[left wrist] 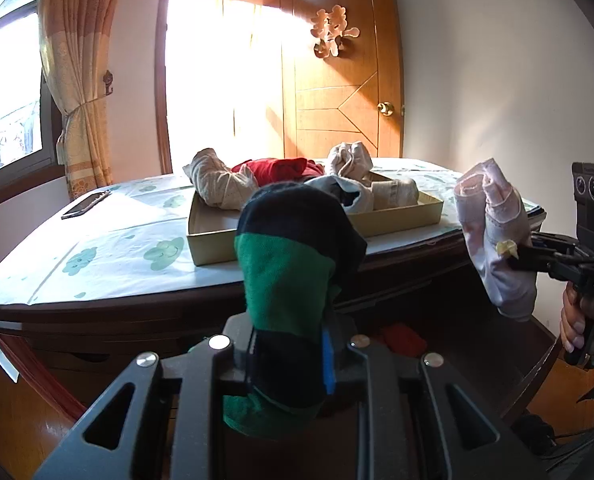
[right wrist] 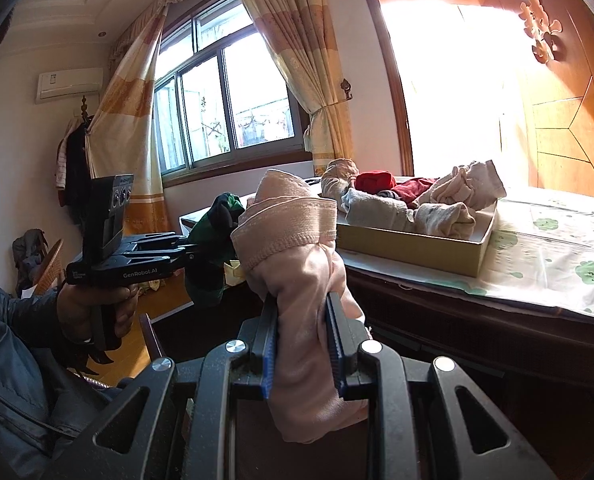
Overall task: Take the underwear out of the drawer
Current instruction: 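Carry both held garments over the beige tray with both grippers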
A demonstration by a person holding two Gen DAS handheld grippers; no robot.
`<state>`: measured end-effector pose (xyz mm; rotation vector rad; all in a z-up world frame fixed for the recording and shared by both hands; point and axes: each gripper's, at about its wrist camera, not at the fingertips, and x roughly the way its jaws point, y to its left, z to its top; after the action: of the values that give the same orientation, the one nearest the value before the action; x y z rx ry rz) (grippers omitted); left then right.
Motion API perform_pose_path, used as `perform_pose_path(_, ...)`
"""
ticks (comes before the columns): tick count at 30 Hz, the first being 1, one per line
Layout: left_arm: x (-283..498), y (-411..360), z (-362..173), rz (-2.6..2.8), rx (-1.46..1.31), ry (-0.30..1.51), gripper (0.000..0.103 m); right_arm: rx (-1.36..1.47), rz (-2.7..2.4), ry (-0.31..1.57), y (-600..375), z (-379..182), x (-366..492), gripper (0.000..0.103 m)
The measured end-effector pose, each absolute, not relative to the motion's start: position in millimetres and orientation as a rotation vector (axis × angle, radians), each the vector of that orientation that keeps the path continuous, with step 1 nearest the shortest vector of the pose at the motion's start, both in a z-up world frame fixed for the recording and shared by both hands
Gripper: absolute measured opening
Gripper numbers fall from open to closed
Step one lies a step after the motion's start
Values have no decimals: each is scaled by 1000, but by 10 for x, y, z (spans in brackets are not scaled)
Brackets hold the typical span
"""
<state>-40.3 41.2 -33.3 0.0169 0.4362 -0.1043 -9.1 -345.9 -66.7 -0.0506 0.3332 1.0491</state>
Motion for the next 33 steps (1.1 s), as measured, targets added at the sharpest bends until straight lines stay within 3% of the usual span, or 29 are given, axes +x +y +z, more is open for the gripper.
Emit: perform_pose_path(33,119,524,247,-78,78,398,22,-17,1070,340,-2972,58,361,24)
